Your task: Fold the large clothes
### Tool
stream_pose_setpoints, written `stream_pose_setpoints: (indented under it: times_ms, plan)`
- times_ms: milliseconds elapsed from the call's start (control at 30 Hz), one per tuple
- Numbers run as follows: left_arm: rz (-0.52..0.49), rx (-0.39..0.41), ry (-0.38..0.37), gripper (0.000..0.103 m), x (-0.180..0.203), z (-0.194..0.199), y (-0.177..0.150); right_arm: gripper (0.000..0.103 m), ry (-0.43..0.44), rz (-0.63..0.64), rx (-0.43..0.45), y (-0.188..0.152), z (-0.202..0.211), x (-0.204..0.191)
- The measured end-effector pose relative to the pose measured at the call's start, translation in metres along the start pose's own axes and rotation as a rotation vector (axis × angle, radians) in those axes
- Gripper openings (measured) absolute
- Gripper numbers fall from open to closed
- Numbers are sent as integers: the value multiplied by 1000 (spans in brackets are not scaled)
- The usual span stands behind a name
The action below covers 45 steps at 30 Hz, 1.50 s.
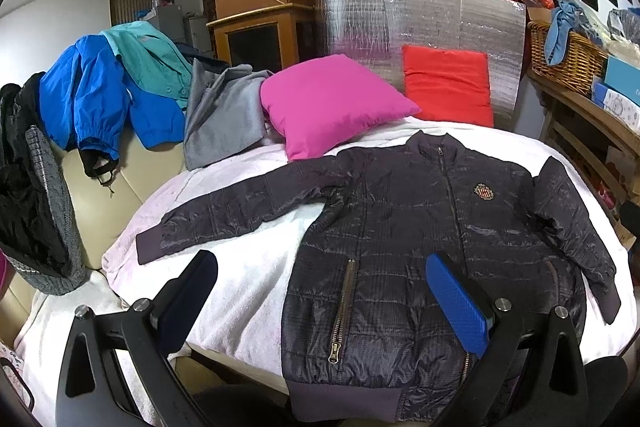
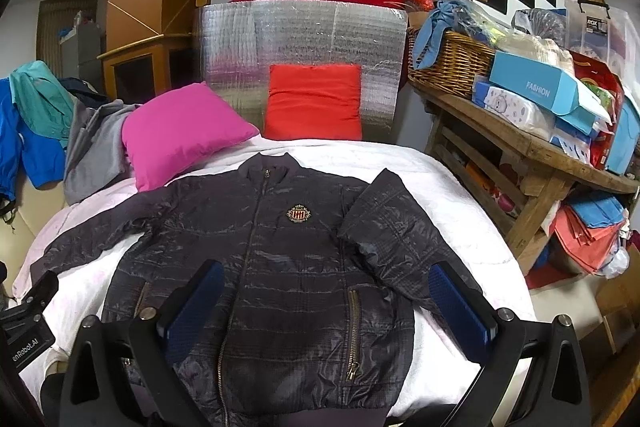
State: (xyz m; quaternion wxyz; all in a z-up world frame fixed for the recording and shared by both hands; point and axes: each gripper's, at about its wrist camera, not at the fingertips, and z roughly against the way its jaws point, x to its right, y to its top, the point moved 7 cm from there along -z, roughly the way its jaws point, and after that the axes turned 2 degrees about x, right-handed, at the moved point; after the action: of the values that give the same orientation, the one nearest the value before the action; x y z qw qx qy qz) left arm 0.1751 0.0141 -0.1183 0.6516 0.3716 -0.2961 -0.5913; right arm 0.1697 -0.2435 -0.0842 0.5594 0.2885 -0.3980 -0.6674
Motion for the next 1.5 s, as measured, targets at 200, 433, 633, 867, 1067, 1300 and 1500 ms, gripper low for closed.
stream_pose_setpoints:
  times_ms: [200,433,633,867,1067,1300,1500]
  plan:
    - [-12,-26,-8,103,8,-14,-3,103,-8,2,-27,-5,-14,1]
    - [-41,-57,-17,103,25,-32,-8,103,-16,-12,-71,-13,-38,10]
    - [-69,-76,-22,103,41,-47,-9,103,-26,-32,-94,-15,-57,21]
    - [-73,-151,-110,103,68,-96,1,103,154,-229,-154,-29,-103,73]
    - [-92,-313,-171,103,106,-199,-13,103,404,-749,-229,-83,-163,172]
    - [-81,-411,-122,103,117,-260,-50,103,524,-1236,-308,-139,-214,211]
    - [-145,-366,-91,103,127,-260,-48,103,582,-1424,-224,-141,-213,224]
